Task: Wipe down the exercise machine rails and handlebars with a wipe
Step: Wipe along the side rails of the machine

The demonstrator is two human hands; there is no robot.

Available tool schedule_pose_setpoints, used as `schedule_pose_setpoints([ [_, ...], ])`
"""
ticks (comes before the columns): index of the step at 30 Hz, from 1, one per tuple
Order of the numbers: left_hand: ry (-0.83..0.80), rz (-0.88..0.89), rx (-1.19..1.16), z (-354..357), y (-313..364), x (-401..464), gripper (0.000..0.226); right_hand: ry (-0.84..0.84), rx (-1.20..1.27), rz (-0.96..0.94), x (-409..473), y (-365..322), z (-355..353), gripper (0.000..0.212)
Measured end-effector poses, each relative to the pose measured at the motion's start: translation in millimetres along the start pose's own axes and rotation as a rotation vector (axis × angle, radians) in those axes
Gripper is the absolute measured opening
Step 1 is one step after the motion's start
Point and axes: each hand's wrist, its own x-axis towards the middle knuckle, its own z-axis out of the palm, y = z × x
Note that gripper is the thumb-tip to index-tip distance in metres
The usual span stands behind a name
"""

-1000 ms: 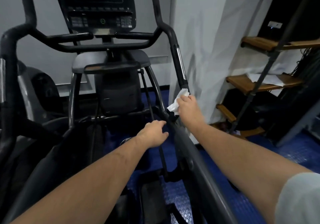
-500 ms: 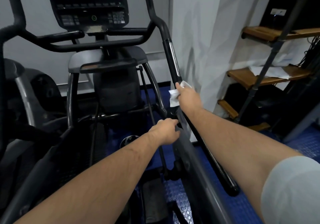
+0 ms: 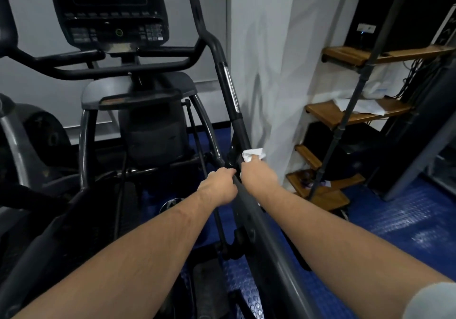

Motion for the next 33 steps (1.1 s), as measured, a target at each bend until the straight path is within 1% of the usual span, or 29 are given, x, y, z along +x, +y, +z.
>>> schedule_pose_setpoints([
  [2, 0.064, 0.049, -0.116, 3, 5, 3, 0.023, 0.039, 0.09, -0.023, -9, 3, -3, 0.02],
  [4, 0.067, 0.115, -0.187, 7, 13, 5, 0.022, 0.09, 0.202, -0.016, -8, 10, -11, 0.024],
  [6, 0.05, 0.194, -0.21, 10, 19, 4, 0.029, 0.05, 0.226, 0.024, -1, 20, -15, 0.017],
  [8, 0.025, 0.237, -0.169, 13, 23, 2, 0.041, -0.069, 0.287, 0.064, 7, 26, -14, 0.011],
  [10, -0.015, 0.197, -0.144, 16, 23, 5, 0.055, -0.164, 0.355, 0.091, 13, 26, -5, 0.018],
  [12, -0.046, 0.144, -0.141, 17, 21, 10, 0.066, -0.166, 0.411, 0.125, 19, 20, -1, 0.016],
  [13, -0.053, 0.129, -0.135, 15, 19, 13, 0.07, -0.159, 0.43, 0.159, 24, 17, 1, 0.019],
  [14, -0.058, 0.115, -0.13, 13, 18, 16, 0.072, -0.155, 0.448, 0.192, 27, 14, 0, 0.027],
  [17, -0.049, 0.091, -0.138, 3, 16, 27, 0.072, -0.122, 0.41, 0.244, 45, 5, 3, 0.046],
  [20, -0.018, 0.078, -0.142, -7, 14, 39, 0.069, -0.104, 0.479, 0.317, 63, -7, 0, 0.056],
  [23, 0.006, 0.083, -0.133, -14, 11, 55, 0.066, -0.084, 0.567, 0.362, 80, -15, -5, 0.062],
  [25, 0.02, 0.08, -0.116, -22, 10, 64, 0.068, -0.047, 0.595, 0.312, 89, -19, -11, 0.06],
  [28, 0.081, 0.085, -0.093, -37, 11, 76, 0.068, 0.027, 0.573, 0.17, 96, -19, -21, 0.045],
  [30, 0.096, 0.098, -0.082, -43, 12, 79, 0.067, 0.062, 0.521, 0.121, 96, -19, -30, 0.044],
  [33, 0.082, 0.105, -0.053, -40, 15, 78, 0.064, 0.015, 0.511, 0.126, 93, -17, -35, 0.046],
])
